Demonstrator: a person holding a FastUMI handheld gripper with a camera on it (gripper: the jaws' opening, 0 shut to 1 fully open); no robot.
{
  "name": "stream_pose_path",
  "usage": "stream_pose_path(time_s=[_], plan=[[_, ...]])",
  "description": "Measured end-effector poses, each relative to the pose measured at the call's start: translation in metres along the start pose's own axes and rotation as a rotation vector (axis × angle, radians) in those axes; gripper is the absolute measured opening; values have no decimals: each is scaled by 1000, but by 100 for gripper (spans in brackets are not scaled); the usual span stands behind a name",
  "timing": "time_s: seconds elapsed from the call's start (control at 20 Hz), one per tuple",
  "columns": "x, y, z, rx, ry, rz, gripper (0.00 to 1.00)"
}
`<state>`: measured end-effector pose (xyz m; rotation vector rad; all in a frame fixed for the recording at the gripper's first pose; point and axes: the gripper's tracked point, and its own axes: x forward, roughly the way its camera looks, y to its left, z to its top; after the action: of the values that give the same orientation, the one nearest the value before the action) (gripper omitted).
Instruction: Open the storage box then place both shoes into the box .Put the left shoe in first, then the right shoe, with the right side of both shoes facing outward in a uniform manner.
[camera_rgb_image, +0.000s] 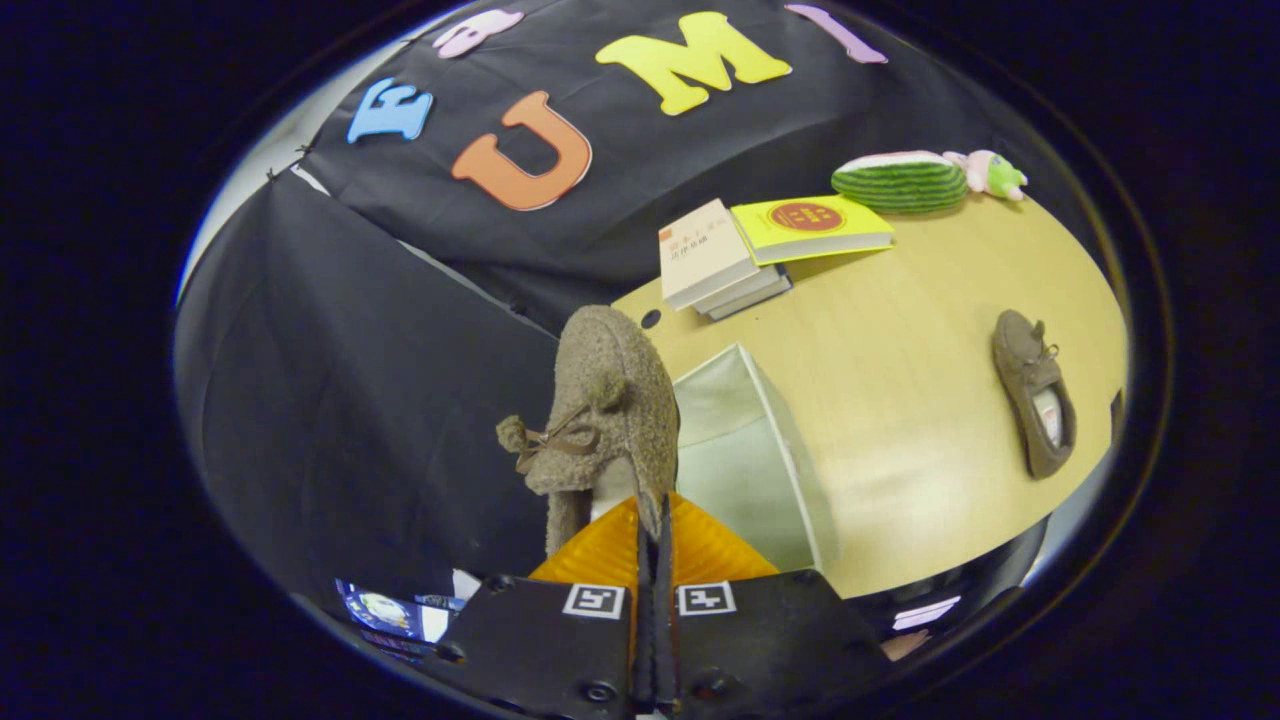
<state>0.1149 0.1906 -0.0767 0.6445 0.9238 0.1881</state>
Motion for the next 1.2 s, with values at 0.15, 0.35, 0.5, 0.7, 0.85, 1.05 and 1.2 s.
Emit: stream_pose_path(time_s=[0.15, 0.35, 0.5, 0.7, 0.85, 1.05, 1.2], plan=[[37, -1, -20, 4, 62, -59, 6], [63, -6, -37, 17, 109, -92, 6], [76, -11, -53, 42, 155, -111, 6], [81, -5, -57, 15, 203, -80, 16], [81, 5, -53, -51, 183, -39, 34], [68, 5, -34, -238, 79, -54, 58], [50, -3, -21, -384, -2, -115, 81]])
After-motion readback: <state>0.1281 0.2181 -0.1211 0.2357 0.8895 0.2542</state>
